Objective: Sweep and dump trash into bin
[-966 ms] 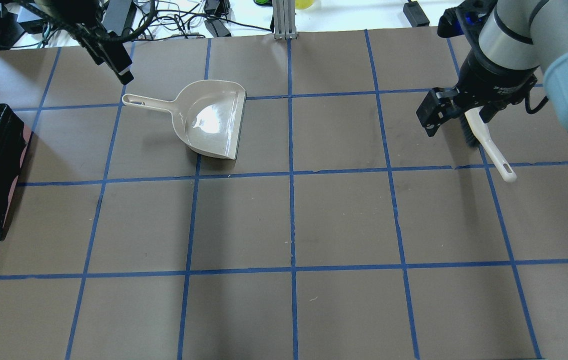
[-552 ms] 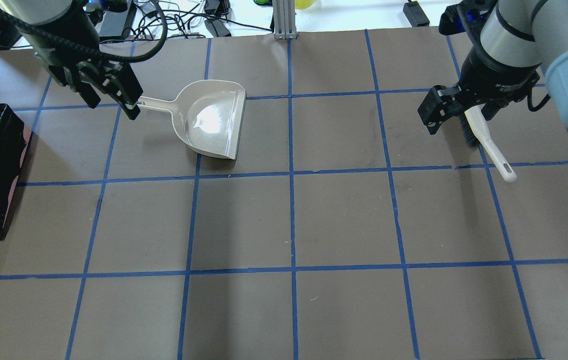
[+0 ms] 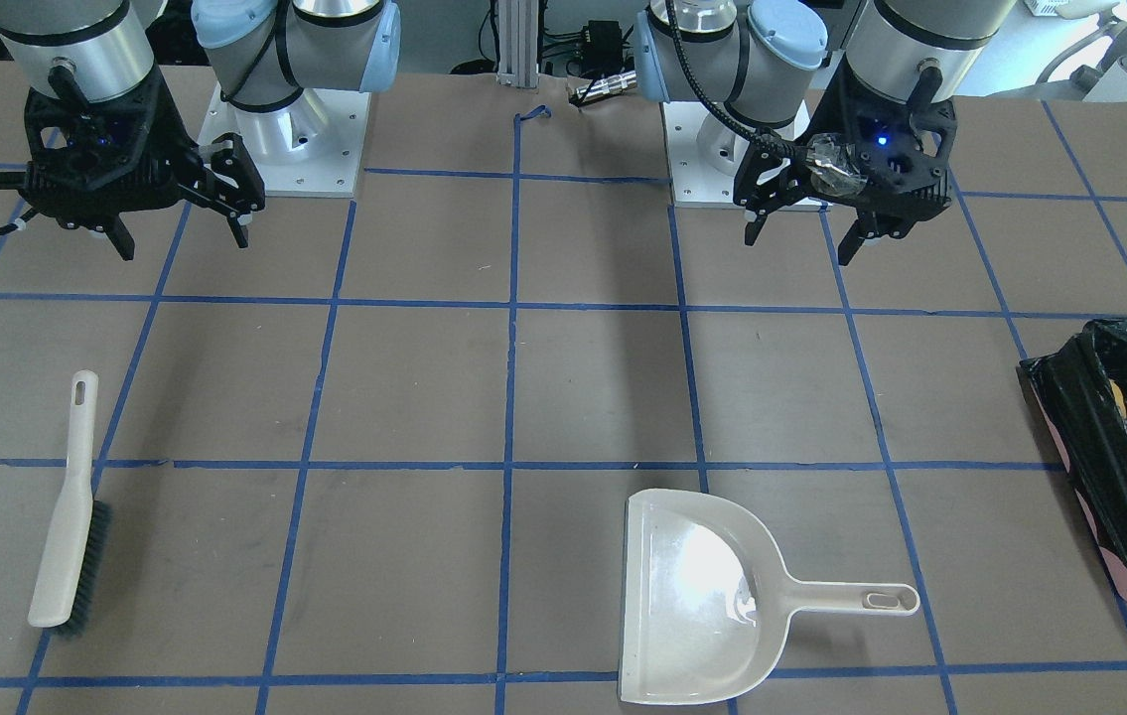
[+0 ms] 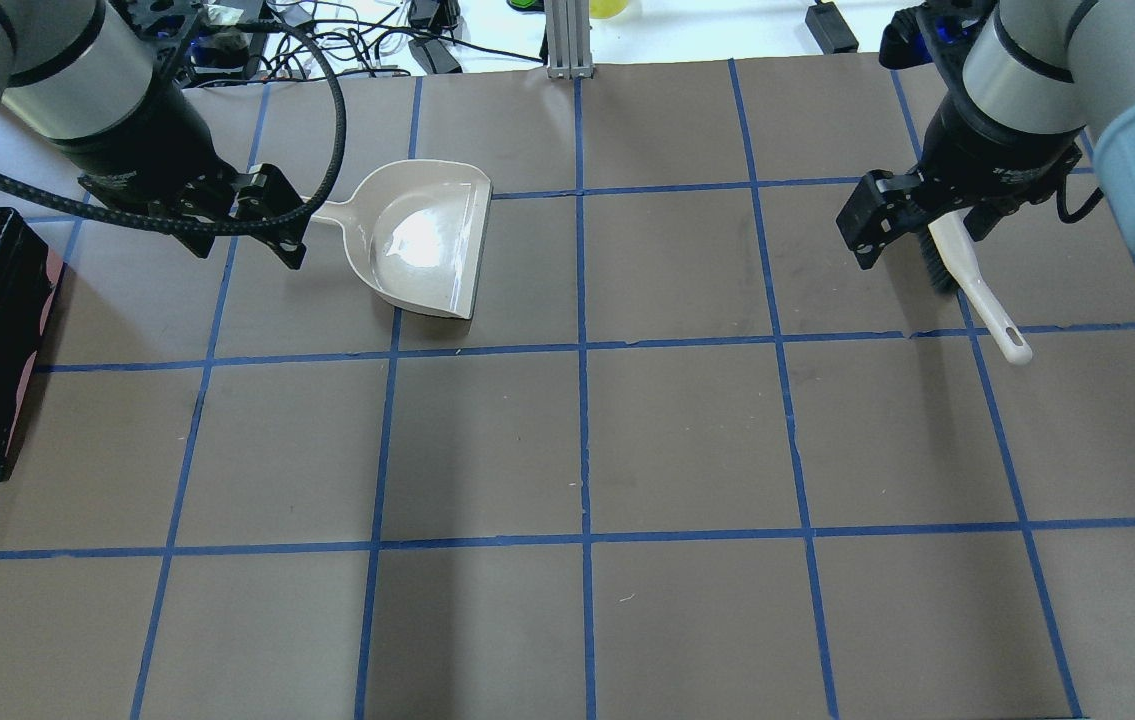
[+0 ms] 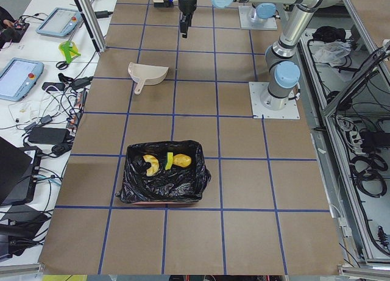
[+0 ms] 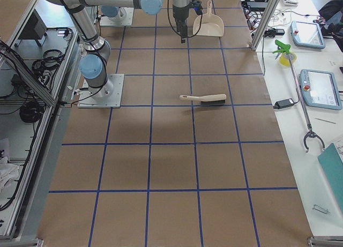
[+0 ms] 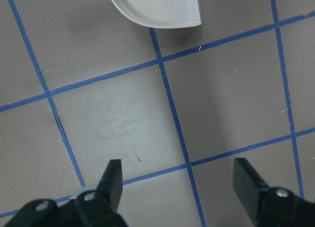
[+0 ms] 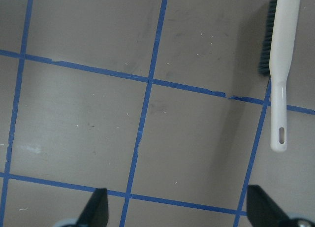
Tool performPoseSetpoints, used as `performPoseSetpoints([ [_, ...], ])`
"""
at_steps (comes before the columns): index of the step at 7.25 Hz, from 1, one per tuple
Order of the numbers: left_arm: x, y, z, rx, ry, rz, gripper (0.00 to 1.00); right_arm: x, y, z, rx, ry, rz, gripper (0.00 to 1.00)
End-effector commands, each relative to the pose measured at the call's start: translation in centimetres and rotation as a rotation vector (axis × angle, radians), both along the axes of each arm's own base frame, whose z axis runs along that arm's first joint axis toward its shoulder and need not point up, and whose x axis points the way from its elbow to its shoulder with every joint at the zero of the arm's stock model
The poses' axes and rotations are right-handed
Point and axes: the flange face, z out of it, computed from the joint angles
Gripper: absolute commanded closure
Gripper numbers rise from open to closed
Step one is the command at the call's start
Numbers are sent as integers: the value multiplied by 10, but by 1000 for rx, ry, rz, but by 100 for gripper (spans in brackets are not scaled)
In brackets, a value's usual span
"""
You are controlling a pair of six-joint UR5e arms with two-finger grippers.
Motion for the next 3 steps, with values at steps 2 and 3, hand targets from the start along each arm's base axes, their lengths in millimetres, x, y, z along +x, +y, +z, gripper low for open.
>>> performPoseSetpoints([
  [2,0,6,3,0,-2,34,0,1,4,3,-9,-10,0,0],
  [3,0,6,2,1,0,36,0,1,4,3,-7,-8,2,0],
])
